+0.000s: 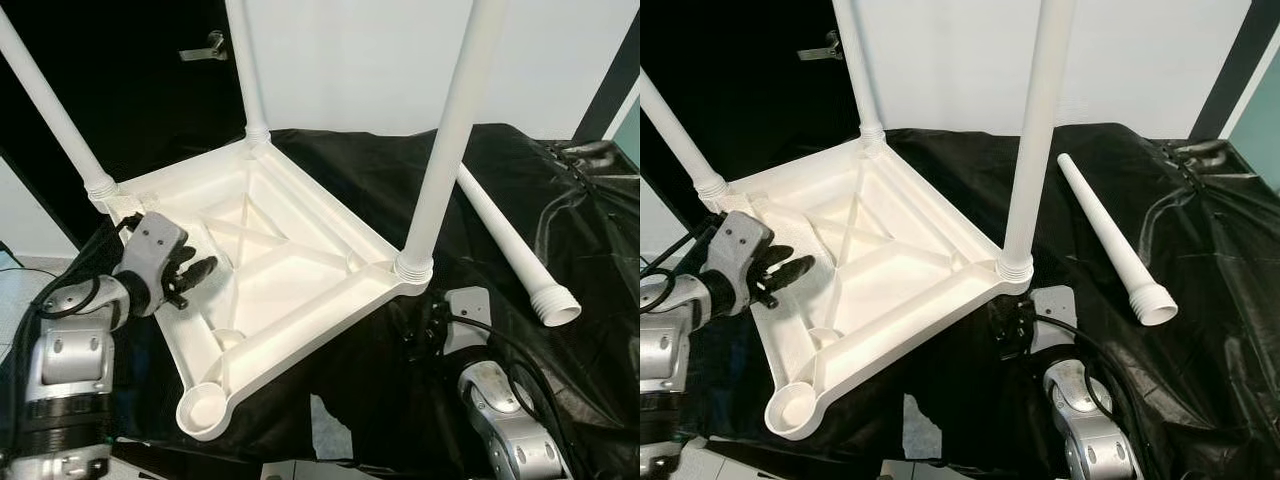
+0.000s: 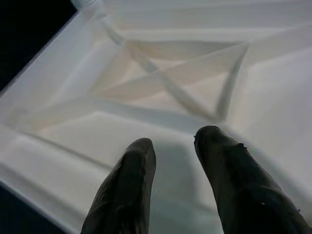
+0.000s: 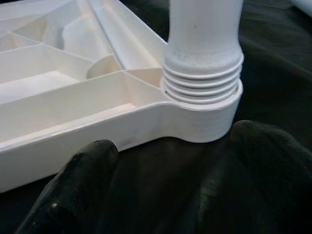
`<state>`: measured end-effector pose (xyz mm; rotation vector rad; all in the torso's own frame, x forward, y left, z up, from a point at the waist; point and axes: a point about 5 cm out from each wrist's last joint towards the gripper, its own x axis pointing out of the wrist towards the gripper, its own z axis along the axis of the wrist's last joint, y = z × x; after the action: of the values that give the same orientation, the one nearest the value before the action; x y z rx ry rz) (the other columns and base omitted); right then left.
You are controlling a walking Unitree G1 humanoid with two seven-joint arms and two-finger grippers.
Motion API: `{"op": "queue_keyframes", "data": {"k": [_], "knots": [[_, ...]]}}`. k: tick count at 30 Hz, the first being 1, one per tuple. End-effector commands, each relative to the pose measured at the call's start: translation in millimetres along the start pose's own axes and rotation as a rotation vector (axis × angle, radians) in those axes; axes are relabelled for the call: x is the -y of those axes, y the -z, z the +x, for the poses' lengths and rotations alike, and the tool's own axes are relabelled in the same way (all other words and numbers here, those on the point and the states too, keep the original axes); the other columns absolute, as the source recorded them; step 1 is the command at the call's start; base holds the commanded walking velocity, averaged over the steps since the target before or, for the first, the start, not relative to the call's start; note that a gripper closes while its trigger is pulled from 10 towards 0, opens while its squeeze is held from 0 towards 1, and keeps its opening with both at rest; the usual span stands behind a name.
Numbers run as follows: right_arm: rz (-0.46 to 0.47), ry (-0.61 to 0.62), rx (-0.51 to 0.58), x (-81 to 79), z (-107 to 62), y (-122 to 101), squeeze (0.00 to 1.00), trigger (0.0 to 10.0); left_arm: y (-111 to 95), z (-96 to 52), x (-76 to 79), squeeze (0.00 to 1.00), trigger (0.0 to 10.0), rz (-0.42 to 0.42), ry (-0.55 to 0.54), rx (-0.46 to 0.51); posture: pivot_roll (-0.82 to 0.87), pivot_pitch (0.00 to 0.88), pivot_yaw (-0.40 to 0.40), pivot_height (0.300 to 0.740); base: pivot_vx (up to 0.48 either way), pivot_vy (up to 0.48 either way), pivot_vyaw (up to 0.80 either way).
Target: Building children table
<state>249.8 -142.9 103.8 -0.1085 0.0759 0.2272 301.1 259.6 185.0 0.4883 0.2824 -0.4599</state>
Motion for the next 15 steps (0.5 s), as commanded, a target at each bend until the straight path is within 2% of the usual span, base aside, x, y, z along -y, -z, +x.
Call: {"op": "queue_keyframes", "data": {"k": [1, 3, 7, 8, 9, 10, 12, 15], "knots": [[0.007, -0.009, -0.021, -1.2, 0.9, 3, 0.00, 10.0, 3, -4.3, -7.6, 0.00, 10.0, 0.021, -0.022, -0.010, 0.05, 0.000, 0.026, 0.740, 0.000, 0.000, 0.00], [0.006, -0.015, -0.025, -2.3, 3.6, 3, 0.00, 10.0, 18, -17.7, -19.5, 0.00, 10.0, 0.067, -0.012, -0.060, 0.06, 0.000, 0.019, 0.740, 0.000, 0.000, 0.00], [0.010, -0.014, -0.022, -2.4, 5.1, 2, 0.00, 10.0, 26, -22.9, -18.2, 0.00, 10.0, 0.087, 0.031, -0.086, 0.06, 0.000, 0.015, 0.740, 0.000, 0.000, 0.00], [0.021, -0.016, -0.022, -2.4, 8.6, 1, 0.00, 10.0, 40, -34.6, -5.2, 0.00, 10.0, 0.106, 0.192, -0.142, 0.07, 0.000, 0.004, 0.740, 0.000, 0.000, 0.00], [0.023, -0.017, -0.024, -2.3, 9.5, 1, 0.00, 10.0, 43, -37.8, -1.7, 0.00, 10.0, 0.120, 0.243, -0.155, 0.07, 0.000, 0.004, 0.740, 0.000, 0.000, 0.00], [0.023, -0.017, -0.024, -2.3, 9.5, 1, 0.00, 10.0, 43, -37.8, -1.7, 0.00, 10.0, 0.120, 0.243, -0.155, 0.07, 0.000, 0.004, 0.740, 0.000, 0.000, 0.00], [0.019, -0.017, -0.035, -1.0, 12.3, 1, 0.00, 10.0, 51, -42.9, 6.8, 0.00, 10.0, 0.129, 0.337, -0.193, 0.08, 0.000, -0.002, 0.740, 0.000, 0.000, 0.00], [0.017, -0.017, -0.042, -0.1, 13.8, 2, 0.00, 10.0, 54, -45.2, 13.8, 0.00, 10.0, 0.132, 0.393, -0.210, 0.08, 0.000, -0.006, 0.740, 0.000, 0.000, 0.00]]}}
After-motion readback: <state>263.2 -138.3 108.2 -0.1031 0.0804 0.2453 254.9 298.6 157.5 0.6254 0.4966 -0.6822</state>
